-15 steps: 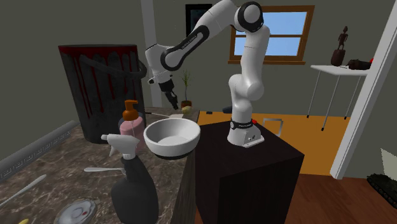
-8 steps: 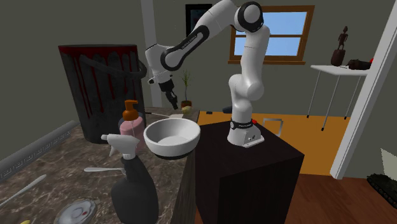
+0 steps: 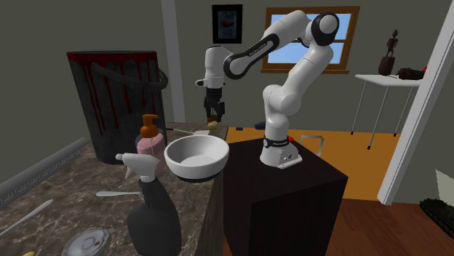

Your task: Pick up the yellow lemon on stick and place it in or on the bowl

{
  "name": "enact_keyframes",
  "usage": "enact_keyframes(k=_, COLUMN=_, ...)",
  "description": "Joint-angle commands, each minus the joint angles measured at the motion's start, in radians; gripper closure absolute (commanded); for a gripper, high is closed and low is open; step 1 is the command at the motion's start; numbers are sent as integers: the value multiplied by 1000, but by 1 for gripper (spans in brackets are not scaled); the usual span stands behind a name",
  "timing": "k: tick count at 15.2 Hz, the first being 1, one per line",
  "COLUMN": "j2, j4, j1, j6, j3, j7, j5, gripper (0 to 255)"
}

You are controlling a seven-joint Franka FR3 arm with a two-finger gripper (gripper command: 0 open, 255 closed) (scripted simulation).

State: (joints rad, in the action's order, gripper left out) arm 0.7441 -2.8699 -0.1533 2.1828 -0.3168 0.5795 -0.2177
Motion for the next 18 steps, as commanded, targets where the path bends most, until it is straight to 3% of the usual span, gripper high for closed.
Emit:
enact_keyframes(k=1, j2=33, j4=-50, j1=-9, j6=48, j3=-12, j7=17, j5=-11, gripper=0)
enact_keyframes(k=7, j2=-41, j4=-89, j1=-6, j6=162, j3=-31, j7=16, j5=-24, gripper=0)
enact_keyframes(k=14, j2=-41, j4=-89, j1=-6, j6=162, j3=-31, j7=16, j5=-24, gripper=0)
enact_keyframes(k=15, j2=-41, j4=-89, j1=-6, j6=162, j3=-31, j7=16, j5=-24, gripper=255)
enact_keyframes(k=18, j2=-41, j4=-89, j1=-6, j6=162, j3=-31, j7=16, j5=-24, gripper=255)
